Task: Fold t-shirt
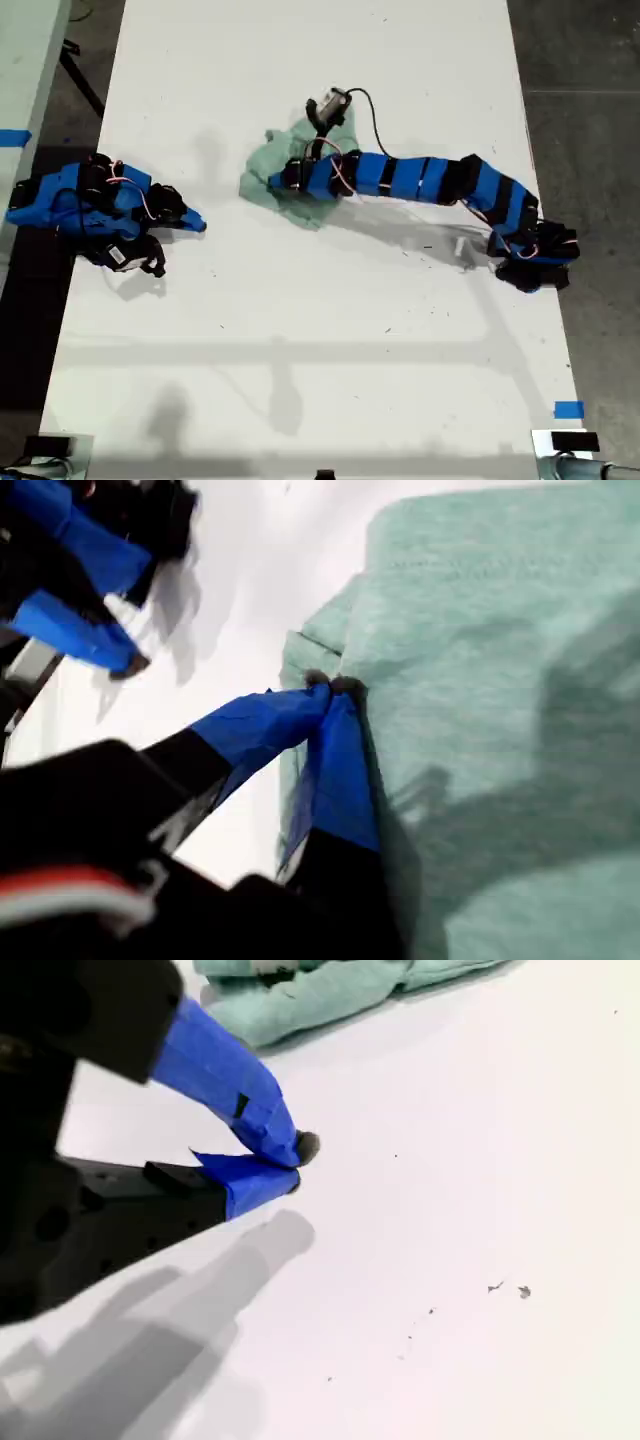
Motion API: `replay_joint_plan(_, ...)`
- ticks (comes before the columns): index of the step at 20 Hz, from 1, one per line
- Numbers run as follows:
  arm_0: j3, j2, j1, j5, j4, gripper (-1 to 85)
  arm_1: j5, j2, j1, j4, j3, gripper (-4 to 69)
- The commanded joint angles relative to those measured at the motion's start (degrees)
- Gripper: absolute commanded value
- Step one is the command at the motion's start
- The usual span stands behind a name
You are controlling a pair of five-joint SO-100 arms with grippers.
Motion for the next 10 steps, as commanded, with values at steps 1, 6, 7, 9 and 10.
replay_joint_plan(1, -0.35, 0.26, 0.7, 0.26, 0.26, 0.1, 1.23, 2.02, -8.7, 6.42, -4.31, -1.2)
replay_joint_plan(6, -0.44, 0.26, 3.87, 0.0, 0.35, 0.3, -2.99, 14.94, -11.34, 20.39, -4.75, -1.2)
replay_joint_plan(7, -0.44, 0.26, 4.22, -0.09, 0.35, 0.3, -4.31, 19.69, -11.51, 25.22, -4.75, -1.2)
replay_joint_plan(9, -0.44, 0.26, 4.39, -0.09, 0.35, 0.4, -6.33, 29.53, -11.95, 34.72, -3.69, -1.2)
replay_joint_plan(10, -0.44, 0.26, 4.39, -0.09, 0.35, 0.5, -7.03, 34.28, -12.39, 39.02, -2.72, -1.2)
